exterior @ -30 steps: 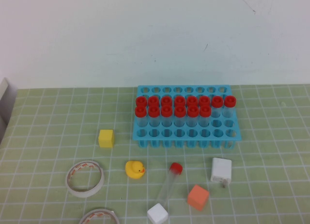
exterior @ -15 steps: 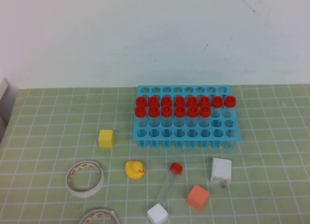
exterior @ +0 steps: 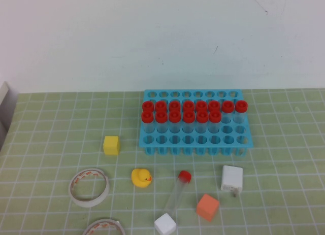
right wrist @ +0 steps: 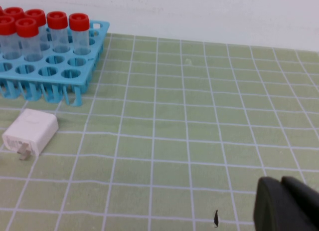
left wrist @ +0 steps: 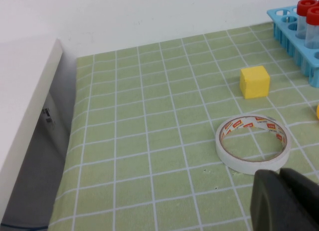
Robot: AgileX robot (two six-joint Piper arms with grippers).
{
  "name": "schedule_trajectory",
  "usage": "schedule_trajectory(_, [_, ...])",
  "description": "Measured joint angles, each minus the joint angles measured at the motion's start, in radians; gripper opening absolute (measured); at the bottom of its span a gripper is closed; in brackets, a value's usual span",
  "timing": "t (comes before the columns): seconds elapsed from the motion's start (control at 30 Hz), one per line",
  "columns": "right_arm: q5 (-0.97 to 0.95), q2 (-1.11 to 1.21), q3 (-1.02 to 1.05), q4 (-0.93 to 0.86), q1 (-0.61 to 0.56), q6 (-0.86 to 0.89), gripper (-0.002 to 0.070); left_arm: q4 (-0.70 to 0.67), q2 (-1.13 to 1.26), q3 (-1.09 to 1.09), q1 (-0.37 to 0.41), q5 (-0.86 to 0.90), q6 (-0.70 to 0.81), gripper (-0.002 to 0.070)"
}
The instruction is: Place the test tubes
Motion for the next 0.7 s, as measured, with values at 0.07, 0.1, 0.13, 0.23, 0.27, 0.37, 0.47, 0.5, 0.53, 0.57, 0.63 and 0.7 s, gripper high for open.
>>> schedule_trajectory(0.07, [0.000,0.000,0.000,0.000,0.000,0.000,-0.0001,0.000,0.000,0.000,0.000,0.000,0.000,-0.0001])
schedule_trajectory(0.1, [0.000,0.000,0.000,0.000,0.000,0.000,-0.0001,0.000,0.000,0.000,0.000,0.000,0.000,-0.0001])
schedule_trajectory(0.13, [0.000,0.000,0.000,0.000,0.000,0.000,-0.0001,0.000,0.000,0.000,0.000,0.000,0.000,-0.0001])
schedule_trajectory(0.23, [0.000,0.000,0.000,0.000,0.000,0.000,-0.0001,0.000,0.000,0.000,0.000,0.000,0.000,-0.0001])
schedule_trajectory(0.27, [0.000,0.000,0.000,0.000,0.000,0.000,-0.0001,0.000,0.000,0.000,0.000,0.000,0.000,-0.0001])
schedule_trajectory(0.37, [0.000,0.000,0.000,0.000,0.000,0.000,-0.0001,0.000,0.000,0.000,0.000,0.000,0.000,-0.0001])
schedule_trajectory(0.47, [0.000,0.000,0.000,0.000,0.000,0.000,-0.0001,0.000,0.000,0.000,0.000,0.000,0.000,-0.0001])
schedule_trajectory(0.5, [0.000,0.000,0.000,0.000,0.000,0.000,-0.0001,0.000,0.000,0.000,0.000,0.000,0.000,-0.0001])
schedule_trajectory(0.53, [0.000,0.000,0.000,0.000,0.000,0.000,-0.0001,0.000,0.000,0.000,0.000,0.000,0.000,-0.0001])
schedule_trajectory(0.57, [0.000,0.000,0.000,0.000,0.000,0.000,-0.0001,0.000,0.000,0.000,0.000,0.000,0.000,-0.0001])
schedule_trajectory(0.63, [0.000,0.000,0.000,0.000,0.000,0.000,-0.0001,0.000,0.000,0.000,0.000,0.000,0.000,-0.0001])
schedule_trajectory(0.7, [0.000,0.000,0.000,0.000,0.000,0.000,-0.0001,0.011,0.000,0.000,0.000,0.000,0.000,-0.0001])
